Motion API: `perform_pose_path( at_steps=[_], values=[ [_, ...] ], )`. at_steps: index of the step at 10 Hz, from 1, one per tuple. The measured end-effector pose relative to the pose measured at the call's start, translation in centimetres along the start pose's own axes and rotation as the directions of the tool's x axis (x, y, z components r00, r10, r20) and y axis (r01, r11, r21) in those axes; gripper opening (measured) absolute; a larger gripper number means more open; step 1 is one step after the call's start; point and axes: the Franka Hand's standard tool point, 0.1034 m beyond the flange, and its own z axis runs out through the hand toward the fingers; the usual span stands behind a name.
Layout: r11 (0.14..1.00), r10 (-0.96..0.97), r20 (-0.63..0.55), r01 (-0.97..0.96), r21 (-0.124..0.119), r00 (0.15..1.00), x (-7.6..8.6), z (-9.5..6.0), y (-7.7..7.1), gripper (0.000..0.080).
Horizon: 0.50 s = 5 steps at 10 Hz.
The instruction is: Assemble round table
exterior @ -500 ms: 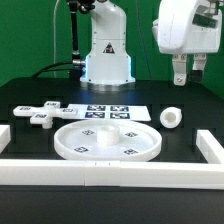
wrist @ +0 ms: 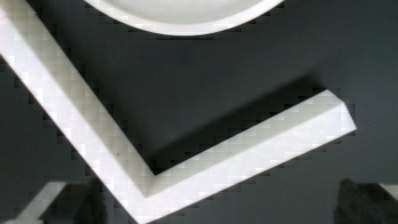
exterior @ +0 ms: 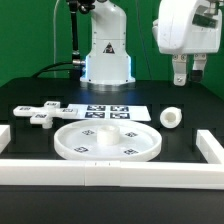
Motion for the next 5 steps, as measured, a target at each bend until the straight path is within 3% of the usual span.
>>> perform_pose_path(
  at_steps=[3, 5],
  values=[
    [0.989, -0.146, 0.006, 0.146, 0.011, 0.989, -5.7, 2.3, 0.2, 0.0649],
    [0.984, -0.173, 0.020, 0.172, 0.037, 0.985, -8.9, 3.7, 0.8, 0.0649]
  ],
)
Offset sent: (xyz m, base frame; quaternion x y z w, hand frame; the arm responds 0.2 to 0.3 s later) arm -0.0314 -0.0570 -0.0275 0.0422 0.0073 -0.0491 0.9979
